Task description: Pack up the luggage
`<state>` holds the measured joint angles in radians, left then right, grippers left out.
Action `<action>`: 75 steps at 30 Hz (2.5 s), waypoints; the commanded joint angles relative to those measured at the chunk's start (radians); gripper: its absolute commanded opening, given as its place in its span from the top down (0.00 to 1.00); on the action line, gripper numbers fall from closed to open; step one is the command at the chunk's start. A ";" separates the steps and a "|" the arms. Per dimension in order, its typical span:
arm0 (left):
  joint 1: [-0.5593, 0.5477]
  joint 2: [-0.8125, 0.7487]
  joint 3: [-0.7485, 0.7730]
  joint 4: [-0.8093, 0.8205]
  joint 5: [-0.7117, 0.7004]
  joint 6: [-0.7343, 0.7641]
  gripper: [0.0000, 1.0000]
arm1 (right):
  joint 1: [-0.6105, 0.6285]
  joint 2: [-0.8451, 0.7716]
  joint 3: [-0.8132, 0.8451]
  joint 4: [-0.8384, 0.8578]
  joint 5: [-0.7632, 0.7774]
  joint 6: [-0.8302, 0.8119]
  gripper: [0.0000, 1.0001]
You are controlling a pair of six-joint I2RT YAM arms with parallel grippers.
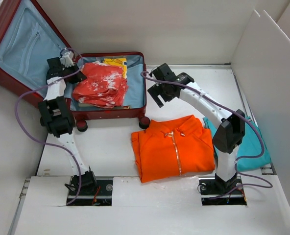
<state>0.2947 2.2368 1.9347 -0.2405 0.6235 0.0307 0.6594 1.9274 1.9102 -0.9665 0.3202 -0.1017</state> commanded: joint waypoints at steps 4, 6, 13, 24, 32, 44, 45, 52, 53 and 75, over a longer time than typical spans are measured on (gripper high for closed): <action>0.063 -0.167 -0.264 0.006 0.045 -0.163 1.00 | 0.023 -0.004 0.047 -0.021 0.037 0.000 0.00; 0.063 -0.207 -0.318 0.015 0.015 -0.150 1.00 | 0.023 -0.004 0.047 -0.012 0.026 0.010 0.00; 0.063 -0.146 -0.165 -0.133 -0.072 -0.066 0.36 | -0.013 -0.025 0.047 0.008 -0.038 0.048 0.00; -0.057 -0.371 -0.103 -0.020 -0.350 0.155 0.00 | -0.449 -0.321 -0.336 0.166 -0.386 0.316 0.00; -0.383 -0.526 -0.149 -0.187 -0.591 0.713 0.00 | -0.713 -0.441 -0.572 0.186 -0.374 0.407 0.00; -0.399 -0.546 0.185 -0.287 -0.108 0.358 0.00 | -0.683 -0.530 -0.738 0.319 -0.392 0.439 0.00; -0.399 -0.546 0.196 -0.301 -0.031 0.341 0.00 | -0.666 -0.530 -0.738 0.305 -0.383 0.425 0.00; -0.483 -0.604 -0.007 -0.503 -0.008 0.471 0.23 | -0.643 -0.568 -0.818 0.296 -0.489 0.436 0.00; -0.523 -0.624 -0.069 -0.514 -0.027 0.471 0.23 | -0.630 -0.568 -0.818 0.296 -0.503 0.436 0.00; -0.620 -0.917 -1.095 -0.037 -0.049 -0.425 0.00 | -0.137 -0.662 -0.867 0.259 -0.438 0.687 0.12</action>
<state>-0.3244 1.3693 0.9203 -0.3386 0.5217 -0.2920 0.4328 1.3209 1.0630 -0.7452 -0.0753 0.4828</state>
